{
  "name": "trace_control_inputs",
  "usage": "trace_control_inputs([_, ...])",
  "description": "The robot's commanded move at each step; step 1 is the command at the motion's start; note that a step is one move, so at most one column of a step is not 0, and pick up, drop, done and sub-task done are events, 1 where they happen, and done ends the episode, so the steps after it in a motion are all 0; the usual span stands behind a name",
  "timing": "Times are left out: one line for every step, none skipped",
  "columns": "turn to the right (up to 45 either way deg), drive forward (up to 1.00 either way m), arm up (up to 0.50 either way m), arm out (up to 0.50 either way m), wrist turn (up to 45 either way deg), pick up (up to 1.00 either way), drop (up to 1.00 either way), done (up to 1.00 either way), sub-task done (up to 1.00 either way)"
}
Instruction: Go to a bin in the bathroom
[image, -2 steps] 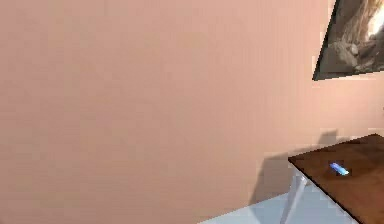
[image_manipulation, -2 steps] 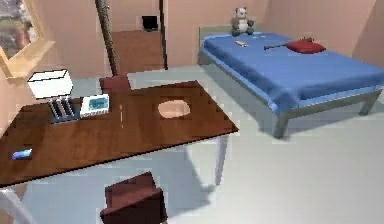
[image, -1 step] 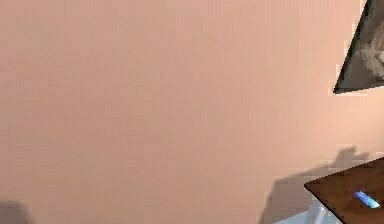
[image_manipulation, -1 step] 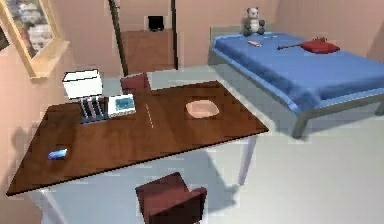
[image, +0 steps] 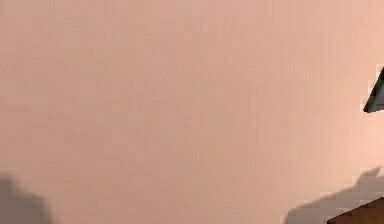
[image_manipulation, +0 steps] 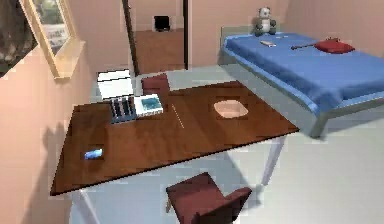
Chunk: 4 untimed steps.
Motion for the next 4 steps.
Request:
trace_control_inputs([45.0, 0.00, 0.00, 0.00, 0.0, 0.00, 0.00, 0.00, 0.00])
trace_control_inputs([45.0, 0.00, 0.00, 0.00, 0.0, 0.00, 0.00, 0.00, 0.00])
trace_control_inputs([45.0, 0.00, 0.00, 0.00, 0.0, 0.00, 0.00, 0.00, 0.00])
trace_control_inputs([15.0, 0.00, 0.00, 0.00, 0.0, 0.00, 0.00, 0.00, 0.00])
